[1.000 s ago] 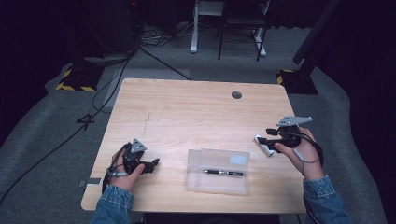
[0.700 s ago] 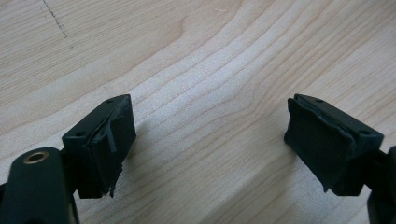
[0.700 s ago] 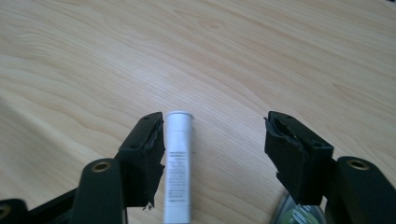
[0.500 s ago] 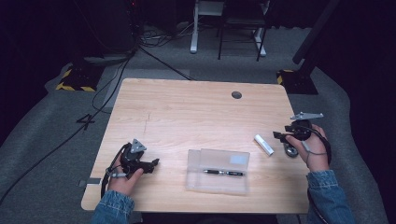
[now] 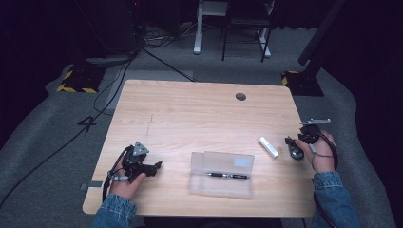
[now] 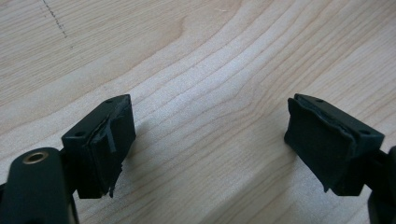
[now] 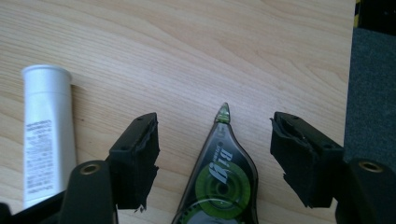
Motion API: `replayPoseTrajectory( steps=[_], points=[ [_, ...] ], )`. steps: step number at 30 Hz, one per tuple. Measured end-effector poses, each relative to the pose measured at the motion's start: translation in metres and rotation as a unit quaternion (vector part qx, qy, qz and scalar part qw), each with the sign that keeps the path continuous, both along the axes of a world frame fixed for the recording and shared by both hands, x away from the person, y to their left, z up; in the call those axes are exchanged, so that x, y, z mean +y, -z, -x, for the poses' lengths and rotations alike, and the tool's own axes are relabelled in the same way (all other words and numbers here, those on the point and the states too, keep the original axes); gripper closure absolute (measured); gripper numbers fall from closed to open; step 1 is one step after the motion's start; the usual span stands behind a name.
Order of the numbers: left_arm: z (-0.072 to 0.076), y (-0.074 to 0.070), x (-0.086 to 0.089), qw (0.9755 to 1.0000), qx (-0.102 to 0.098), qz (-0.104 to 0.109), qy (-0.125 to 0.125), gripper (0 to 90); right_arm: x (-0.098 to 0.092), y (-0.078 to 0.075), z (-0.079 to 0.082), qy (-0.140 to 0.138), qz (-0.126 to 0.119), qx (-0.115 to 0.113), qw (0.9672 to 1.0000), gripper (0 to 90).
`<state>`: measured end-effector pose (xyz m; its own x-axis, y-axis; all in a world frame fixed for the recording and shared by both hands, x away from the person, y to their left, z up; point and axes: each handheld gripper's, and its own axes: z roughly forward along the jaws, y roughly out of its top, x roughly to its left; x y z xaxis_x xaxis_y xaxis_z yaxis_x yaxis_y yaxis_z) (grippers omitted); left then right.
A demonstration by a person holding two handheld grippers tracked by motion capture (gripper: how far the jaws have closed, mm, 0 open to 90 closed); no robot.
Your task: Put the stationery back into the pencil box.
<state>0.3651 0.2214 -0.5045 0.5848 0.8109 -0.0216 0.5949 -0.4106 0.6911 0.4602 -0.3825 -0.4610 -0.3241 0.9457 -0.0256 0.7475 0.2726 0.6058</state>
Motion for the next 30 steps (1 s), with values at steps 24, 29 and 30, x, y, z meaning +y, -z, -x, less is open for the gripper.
replayPoseTrajectory(
  steps=[24,29,30],
  points=[
    [-0.002,0.000,-0.001,1.0000,-0.001,-0.003,0.001,14.0,-0.004,0.016,0.004,0.041,0.004,0.052,0.9978,49.1],
    [-0.003,0.000,-0.001,1.0000,0.000,-0.003,0.002,12.9,0.003,0.013,0.006,0.033,0.026,0.056,0.9976,52.0],
    [-0.003,0.000,-0.001,1.0000,0.000,-0.003,0.002,12.8,0.003,0.013,0.006,0.033,0.026,0.056,0.9976,52.0]
  ],
)
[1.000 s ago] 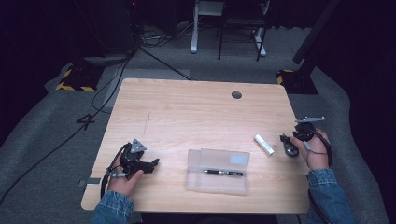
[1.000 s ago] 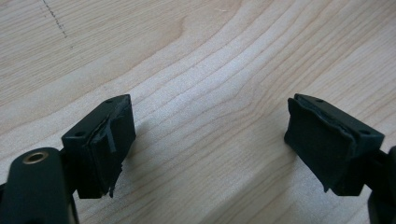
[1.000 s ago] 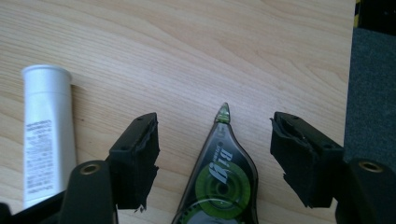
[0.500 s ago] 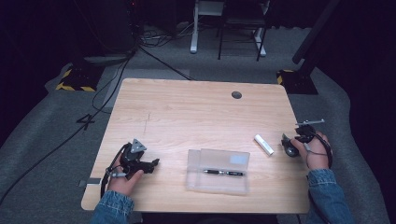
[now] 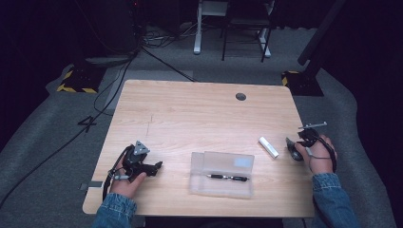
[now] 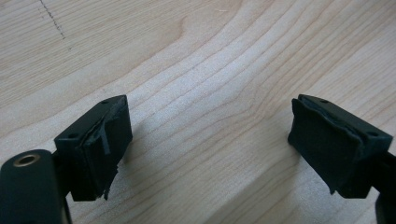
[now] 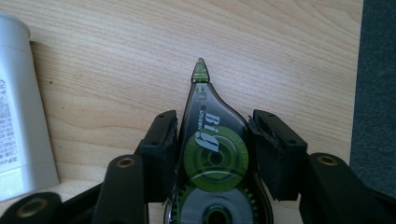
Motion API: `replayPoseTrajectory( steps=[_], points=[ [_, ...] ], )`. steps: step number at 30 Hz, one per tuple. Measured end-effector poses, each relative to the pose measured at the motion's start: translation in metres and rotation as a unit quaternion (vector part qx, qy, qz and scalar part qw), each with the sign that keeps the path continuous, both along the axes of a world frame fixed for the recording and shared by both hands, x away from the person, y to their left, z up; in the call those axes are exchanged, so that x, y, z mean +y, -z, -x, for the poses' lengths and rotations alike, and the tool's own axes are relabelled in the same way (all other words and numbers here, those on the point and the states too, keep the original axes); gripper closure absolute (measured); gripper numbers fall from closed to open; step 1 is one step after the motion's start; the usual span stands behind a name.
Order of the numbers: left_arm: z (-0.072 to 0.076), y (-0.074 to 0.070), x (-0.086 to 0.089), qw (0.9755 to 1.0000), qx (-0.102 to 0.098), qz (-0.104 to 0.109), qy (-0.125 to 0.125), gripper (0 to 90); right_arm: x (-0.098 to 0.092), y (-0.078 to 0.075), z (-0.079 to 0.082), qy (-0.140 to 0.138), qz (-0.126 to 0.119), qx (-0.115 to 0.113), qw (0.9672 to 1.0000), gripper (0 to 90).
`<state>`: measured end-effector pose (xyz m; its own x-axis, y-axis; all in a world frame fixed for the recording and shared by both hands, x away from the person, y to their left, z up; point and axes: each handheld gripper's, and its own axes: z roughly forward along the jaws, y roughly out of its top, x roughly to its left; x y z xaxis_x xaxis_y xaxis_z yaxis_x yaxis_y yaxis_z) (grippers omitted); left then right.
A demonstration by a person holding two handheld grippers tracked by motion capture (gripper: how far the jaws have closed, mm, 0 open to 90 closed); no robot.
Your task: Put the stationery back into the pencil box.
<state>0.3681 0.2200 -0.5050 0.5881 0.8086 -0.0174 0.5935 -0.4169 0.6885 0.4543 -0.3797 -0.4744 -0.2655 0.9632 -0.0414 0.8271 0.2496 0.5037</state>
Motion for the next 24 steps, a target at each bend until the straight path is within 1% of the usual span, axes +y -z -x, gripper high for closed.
replayPoseTrajectory(
  steps=[1,4,6,7,9,10,16,17,21,24],
  points=[
    [0.000,0.000,-0.001,1.0000,0.003,0.002,-0.003,12.8,0.001,0.000,0.000,-0.002,0.002,-0.001,1.0000,52.2],
    [0.000,0.000,-0.001,1.0000,0.002,0.000,-0.003,12.4,-0.001,0.000,0.002,-0.002,-0.005,-0.003,1.0000,52.4],
    [-0.001,0.000,-0.002,1.0000,0.005,0.001,-0.004,11.2,-0.001,0.001,0.002,-0.003,-0.009,-0.004,0.9999,52.5],
    [-0.002,0.000,-0.002,1.0000,0.003,-0.003,-0.002,10.7,-0.001,0.001,0.001,-0.002,-0.010,-0.004,0.9999,52.6],
    [-0.002,0.000,-0.003,1.0000,0.005,-0.001,-0.003,10.1,-0.001,0.001,0.001,-0.001,-0.010,-0.004,0.9999,52.6],
    [-0.002,0.000,-0.003,1.0000,0.006,-0.001,-0.003,9.8,-0.001,0.001,0.001,-0.005,-0.007,-0.008,0.9999,52.7],
    [-0.002,0.000,-0.003,1.0000,0.006,-0.001,-0.003,9.8,-0.001,0.000,0.002,-0.009,-0.009,-0.011,0.9999,52.9],
    [-0.002,0.000,-0.003,1.0000,0.006,-0.001,-0.003,9.7,-0.001,-0.001,0.003,-0.012,-0.013,-0.012,0.9998,53.0],
    [-0.003,0.000,-0.003,1.0000,0.006,-0.002,-0.001,9.5,-0.001,-0.004,0.004,-0.011,-0.015,-0.018,0.9997,53.0],
    [-0.004,0.000,-0.003,1.0000,0.004,-0.002,0.000,9.3,-0.001,-0.010,0.006,-0.013,-0.022,-0.025,0.9993,53.1]
  ],
)
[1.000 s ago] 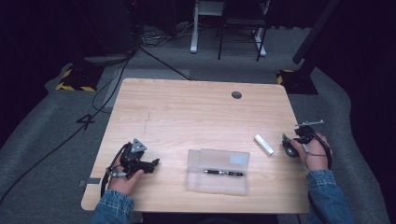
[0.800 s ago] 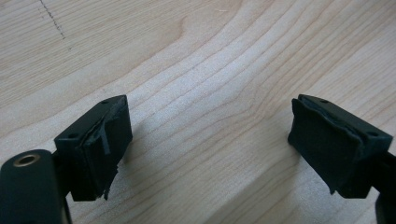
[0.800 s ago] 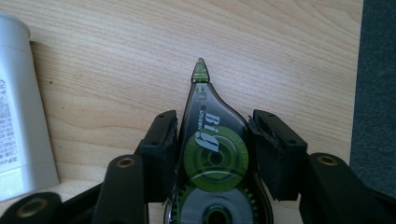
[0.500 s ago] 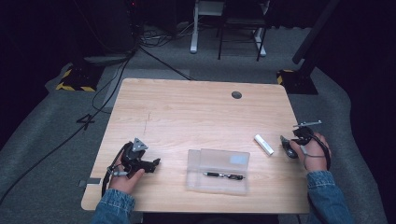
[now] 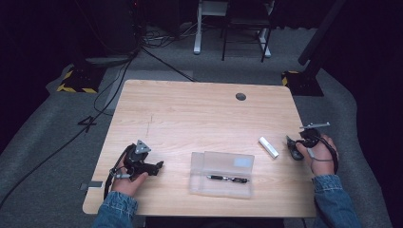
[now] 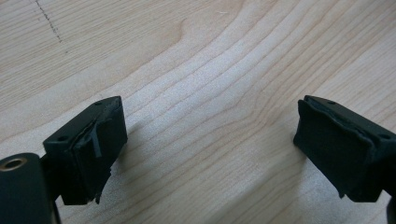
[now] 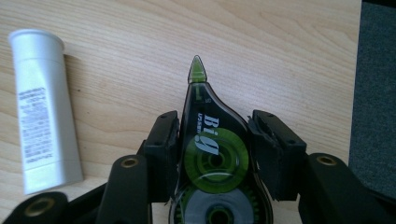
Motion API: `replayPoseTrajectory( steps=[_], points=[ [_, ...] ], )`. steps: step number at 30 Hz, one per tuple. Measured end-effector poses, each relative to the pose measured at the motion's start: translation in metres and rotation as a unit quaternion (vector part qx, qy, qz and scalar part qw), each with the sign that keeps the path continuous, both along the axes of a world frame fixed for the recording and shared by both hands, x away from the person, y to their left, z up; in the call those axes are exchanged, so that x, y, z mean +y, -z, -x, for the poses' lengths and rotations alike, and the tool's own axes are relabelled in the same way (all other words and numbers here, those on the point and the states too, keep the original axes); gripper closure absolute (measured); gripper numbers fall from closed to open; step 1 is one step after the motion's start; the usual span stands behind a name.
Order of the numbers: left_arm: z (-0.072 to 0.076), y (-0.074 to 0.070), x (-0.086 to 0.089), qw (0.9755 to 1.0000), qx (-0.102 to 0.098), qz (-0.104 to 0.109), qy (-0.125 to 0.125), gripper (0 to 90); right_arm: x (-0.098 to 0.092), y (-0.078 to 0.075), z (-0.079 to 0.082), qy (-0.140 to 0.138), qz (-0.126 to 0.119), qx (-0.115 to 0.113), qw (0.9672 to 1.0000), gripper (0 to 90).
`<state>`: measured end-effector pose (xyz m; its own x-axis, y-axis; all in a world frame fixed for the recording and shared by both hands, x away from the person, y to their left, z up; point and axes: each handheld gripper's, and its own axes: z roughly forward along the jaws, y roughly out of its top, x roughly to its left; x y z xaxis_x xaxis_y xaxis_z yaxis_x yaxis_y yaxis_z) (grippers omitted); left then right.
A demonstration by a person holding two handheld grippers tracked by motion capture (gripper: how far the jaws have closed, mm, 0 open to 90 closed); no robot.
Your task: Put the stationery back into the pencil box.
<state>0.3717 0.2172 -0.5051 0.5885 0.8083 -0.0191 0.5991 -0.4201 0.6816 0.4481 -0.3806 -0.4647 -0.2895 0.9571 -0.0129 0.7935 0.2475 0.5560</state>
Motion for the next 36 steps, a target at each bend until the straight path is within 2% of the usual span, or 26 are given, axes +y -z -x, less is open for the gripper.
replayPoseTrajectory(
  steps=[10,17,18,21,22,23,24,25,26,29,33,34,35,36],
  points=[
    [-0.003,0.000,-0.003,1.0000,0.002,0.000,-0.002,7.4,0.004,-0.021,0.009,-0.019,-0.016,-0.038,0.9990,53.1],
    [-0.004,0.000,-0.004,1.0000,0.005,0.001,0.000,6.9,0.009,-0.037,0.016,-0.035,-0.028,-0.061,0.9972,53.1],
    [-0.005,0.000,-0.004,1.0000,0.002,-0.001,0.002,6.7,0.012,-0.043,0.020,-0.041,-0.028,-0.071,0.9963,53.1],
    [-0.006,0.000,-0.004,1.0000,0.003,-0.003,0.002,6.3,0.016,-0.049,0.023,-0.051,-0.039,-0.077,0.9950,53.1],
    [-0.006,0.000,-0.005,1.0000,0.005,-0.003,0.003,6.1,0.022,-0.056,0.028,-0.062,-0.048,-0.087,0.9931,53.1],
    [-0.006,0.000,-0.005,1.0000,0.005,-0.003,0.003,6.1,0.022,-0.056,0.028,-0.062,-0.048,-0.087,0.9931,53.1],
    [-0.007,0.000,-0.005,1.0000,0.001,-0.003,0.005,5.9,0.027,-0.063,0.032,-0.076,-0.062,-0.093,0.9908,53.1],
    [-0.007,0.000,-0.005,1.0000,0.001,-0.003,0.005,5.9,0.027,-0.063,0.032,-0.076,-0.062,-0.093,0.9908,53.1],
    [-0.008,0.000,-0.006,1.0000,0.002,-0.004,0.004,5.9,0.033,-0.069,0.036,-0.091,-0.071,-0.100,0.9883,53.1],
    [-0.008,0.000,-0.006,1.0000,0.002,-0.002,0.003,5.9,0.038,-0.073,0.040,-0.103,-0.071,-0.105,0.9866,53.1],
    [-0.008,0.000,-0.006,1.0000,0.005,-0.003,0.004,5.9,0.054,-0.085,0.051,-0.142,-0.076,-0.119,0.9797,53.2],
    [-0.008,0.000,-0.006,1.0000,0.004,-0.004,0.004,5.9,0.054,-0.085,0.051,-0.142,-0.076,-0.119,0.9797,53.2],
    [-0.008,0.000,-0.006,1.0000,0.005,-0.004,0.004,5.9,0.062,-0.088,0.055,-0.162,-0.082,-0.120,0.9759,53.1],
    [-0.008,0.000,-0.006,1.0000,0.003,-0.004,0.003,5.9,0.065,-0.089,0.056,-0.170,-0.084,-0.119,0.9746,53.1]
  ],
)
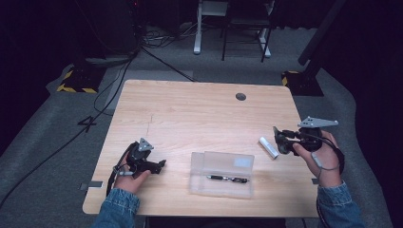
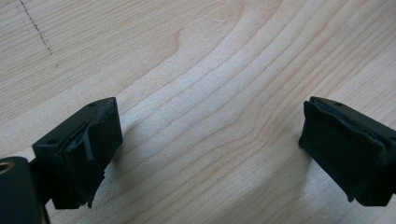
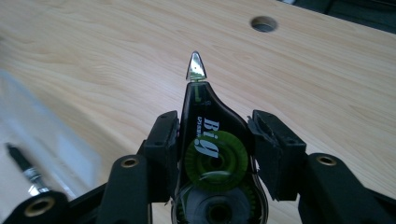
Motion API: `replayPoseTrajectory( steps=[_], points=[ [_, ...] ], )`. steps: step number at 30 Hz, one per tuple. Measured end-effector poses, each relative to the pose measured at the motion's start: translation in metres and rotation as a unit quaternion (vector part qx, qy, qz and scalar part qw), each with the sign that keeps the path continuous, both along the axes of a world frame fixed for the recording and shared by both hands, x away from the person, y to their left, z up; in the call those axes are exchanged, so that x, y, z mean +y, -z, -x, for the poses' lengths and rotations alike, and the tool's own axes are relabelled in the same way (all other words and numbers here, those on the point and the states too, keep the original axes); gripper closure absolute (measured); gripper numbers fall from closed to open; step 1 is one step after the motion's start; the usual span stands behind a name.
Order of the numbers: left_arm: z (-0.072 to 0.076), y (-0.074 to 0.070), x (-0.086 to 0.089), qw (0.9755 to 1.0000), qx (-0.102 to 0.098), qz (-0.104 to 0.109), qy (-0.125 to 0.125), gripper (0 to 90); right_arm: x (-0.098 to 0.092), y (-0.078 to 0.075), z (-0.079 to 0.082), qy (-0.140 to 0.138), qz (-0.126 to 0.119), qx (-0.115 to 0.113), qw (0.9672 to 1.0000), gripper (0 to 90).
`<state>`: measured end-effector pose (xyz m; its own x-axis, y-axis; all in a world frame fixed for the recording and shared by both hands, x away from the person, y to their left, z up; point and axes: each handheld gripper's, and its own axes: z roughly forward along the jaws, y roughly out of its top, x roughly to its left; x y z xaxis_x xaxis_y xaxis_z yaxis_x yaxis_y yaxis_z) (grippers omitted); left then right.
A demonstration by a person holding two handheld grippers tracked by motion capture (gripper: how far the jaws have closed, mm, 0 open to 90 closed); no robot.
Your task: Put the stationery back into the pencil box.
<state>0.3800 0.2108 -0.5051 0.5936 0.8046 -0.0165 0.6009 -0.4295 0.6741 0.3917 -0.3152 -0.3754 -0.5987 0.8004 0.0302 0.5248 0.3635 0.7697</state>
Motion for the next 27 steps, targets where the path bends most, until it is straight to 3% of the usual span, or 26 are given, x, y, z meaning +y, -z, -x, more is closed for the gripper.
replayPoseTrajectory(
  steps=[3,4,5,9,10,12,15,16,19,20,23,24,25,27],
  points=[
    [0.000,0.000,0.000,1.0000,0.000,0.000,0.000,5.9,0.013,-0.003,0.005,-0.039,-0.001,-0.004,0.9992,53.1],
    [0.000,0.000,0.000,1.0000,0.000,0.000,0.000,5.9,0.013,-0.003,0.005,-0.039,-0.001,-0.004,0.9992,53.1],
    [0.000,0.000,0.000,1.0000,0.000,0.000,0.000,5.9,0.023,-0.004,0.009,-0.064,0.000,-0.002,0.9979,53.1],
    [0.000,0.000,0.000,1.0000,0.000,0.000,0.000,5.9,0.036,-0.003,0.013,-0.098,0.001,0.001,0.9952,53.1],
    [0.000,0.000,0.000,1.0000,0.000,0.000,0.000,5.9,0.046,-0.001,0.017,-0.125,0.001,0.007,0.9921,53.1],
    [0.000,0.000,0.000,1.0000,0.000,0.000,0.000,5.9,0.055,0.001,0.019,-0.147,-0.002,0.011,0.9891,53.1],
    [0.000,0.000,0.000,1.0000,0.000,0.000,0.000,5.9,0.066,0.006,0.022,-0.170,0.000,0.023,0.9851,53.1],
    [0.000,0.000,0.000,1.0000,0.000,0.000,0.000,5.9,0.066,0.006,0.022,-0.170,0.000,0.023,0.9851,53.1],
    [0.000,0.000,0.000,1.0000,0.000,0.000,0.000,5.9,0.078,0.011,0.025,-0.197,0.007,0.032,0.9798,53.1],
    [0.000,0.000,0.000,1.0000,0.000,0.000,0.000,5.9,0.084,0.013,0.027,-0.214,0.011,0.037,0.9760,53.1],
    [0.000,0.000,0.000,1.0000,0.000,0.000,0.000,5.9,0.091,0.016,0.030,-0.233,0.015,0.040,0.9715,53.1],
    [0.000,0.000,0.000,1.0000,0.000,0.000,0.000,5.9,0.091,0.016,0.030,-0.233,0.015,0.040,0.9715,53.1],
    [0.000,0.000,0.000,1.0000,0.000,0.000,0.000,5.9,0.096,0.018,0.032,-0.249,0.021,0.046,0.9672,53.1],
    [0.000,0.000,0.000,1.0000,0.000,0.000,0.000,5.9,0.099,0.020,0.034,-0.258,0.026,0.052,0.9643,53.1]
  ],
)
